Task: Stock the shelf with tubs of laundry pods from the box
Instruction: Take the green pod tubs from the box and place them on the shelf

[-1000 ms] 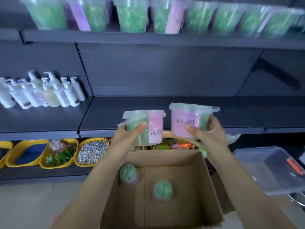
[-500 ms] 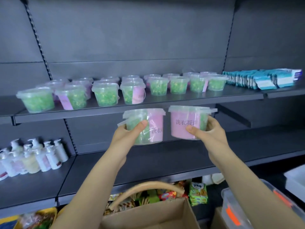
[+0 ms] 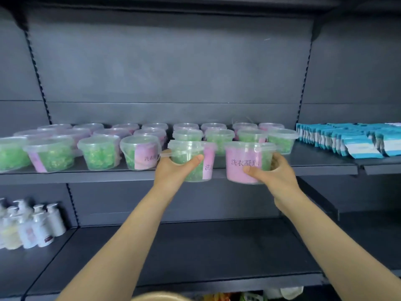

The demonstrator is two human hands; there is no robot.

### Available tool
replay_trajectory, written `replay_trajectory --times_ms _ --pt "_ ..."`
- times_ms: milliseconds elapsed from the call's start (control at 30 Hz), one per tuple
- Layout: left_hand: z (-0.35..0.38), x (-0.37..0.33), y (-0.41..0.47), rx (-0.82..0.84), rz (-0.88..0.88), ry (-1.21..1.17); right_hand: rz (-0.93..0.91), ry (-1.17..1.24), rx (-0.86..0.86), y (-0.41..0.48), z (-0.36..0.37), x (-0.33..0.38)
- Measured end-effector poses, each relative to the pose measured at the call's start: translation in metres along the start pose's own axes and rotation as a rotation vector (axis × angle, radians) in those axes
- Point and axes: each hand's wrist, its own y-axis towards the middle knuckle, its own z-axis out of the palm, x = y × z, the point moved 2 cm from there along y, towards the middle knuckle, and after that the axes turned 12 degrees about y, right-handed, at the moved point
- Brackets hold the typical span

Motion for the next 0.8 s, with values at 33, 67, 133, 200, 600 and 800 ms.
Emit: replay_trajectory --times_ms 33,67,133,200,600,800 --pt "0.007 -0.003 0.007 -0.019 0.013 0.012 -0.012 0.014 0.007 0.010 -0.003 0.000" --pt "0.013 -0.005 0.014 -0.035 0.030 0.030 -0.019 0.031 0.010 0.018 -0.005 -0.001" --pt "0.023 -0.006 0.028 -0.050 0.049 0.070 -0.019 0.055 0.018 0.033 -0.006 -0.005" --pt "0.030 -0.002 0.042 -0.058 0.054 0.112 0.000 0.067 0.036 0.045 -0.004 -0.013" --pt "0.040 0.041 0.096 -0.066 0.143 0.253 -0.003 0.106 0.084 0.072 0.007 -0.035" --pt "0.036 0.052 0.110 0.024 -0.009 0.470 -0.089 -0.042 0.107 0.084 0.028 -0.027"
